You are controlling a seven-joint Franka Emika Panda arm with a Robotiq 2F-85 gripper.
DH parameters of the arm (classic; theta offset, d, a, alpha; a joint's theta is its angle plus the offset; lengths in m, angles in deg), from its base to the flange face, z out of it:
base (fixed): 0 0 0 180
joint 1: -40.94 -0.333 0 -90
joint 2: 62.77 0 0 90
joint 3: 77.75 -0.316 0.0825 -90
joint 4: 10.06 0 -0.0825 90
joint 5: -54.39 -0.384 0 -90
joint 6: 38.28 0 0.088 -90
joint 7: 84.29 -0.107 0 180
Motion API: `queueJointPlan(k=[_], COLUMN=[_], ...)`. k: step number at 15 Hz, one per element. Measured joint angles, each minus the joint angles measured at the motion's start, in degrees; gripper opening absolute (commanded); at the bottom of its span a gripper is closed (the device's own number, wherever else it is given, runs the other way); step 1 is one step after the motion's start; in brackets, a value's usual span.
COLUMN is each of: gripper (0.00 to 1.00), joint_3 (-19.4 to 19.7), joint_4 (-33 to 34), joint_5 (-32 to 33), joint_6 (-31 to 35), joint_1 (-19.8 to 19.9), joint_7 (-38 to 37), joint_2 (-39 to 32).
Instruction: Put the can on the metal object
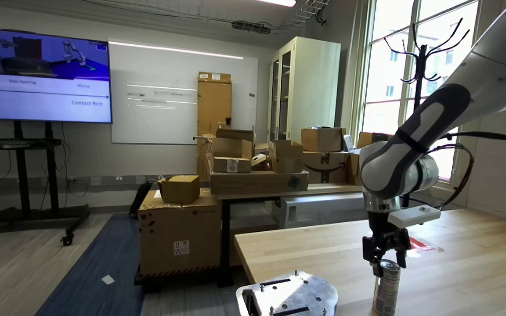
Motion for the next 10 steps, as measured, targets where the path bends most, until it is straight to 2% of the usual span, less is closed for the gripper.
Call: queueJointPlan(k=[1, 3, 6, 8, 10], gripper=[0.74, 0.71, 0.45, 0.34, 0.33], joint_3=[0.0, 0.0, 0.0, 0.0, 0.0], joint_4=[0.0, 0.0, 0.0, 0.0, 0.0], joint_5=[-0.1, -0.4, -0.8, -0.8, -0.8], joint_6=[0.0, 0.0, 0.0, 0.0, 0.0], joint_1=[0.1, 0.1, 0.1, 0.1, 0.1], joint_7=[0.0, 0.2, 0.5, 0.6, 0.6], joint_2=[-0.1, -0.3, -0.3, -0.3, -0.3])
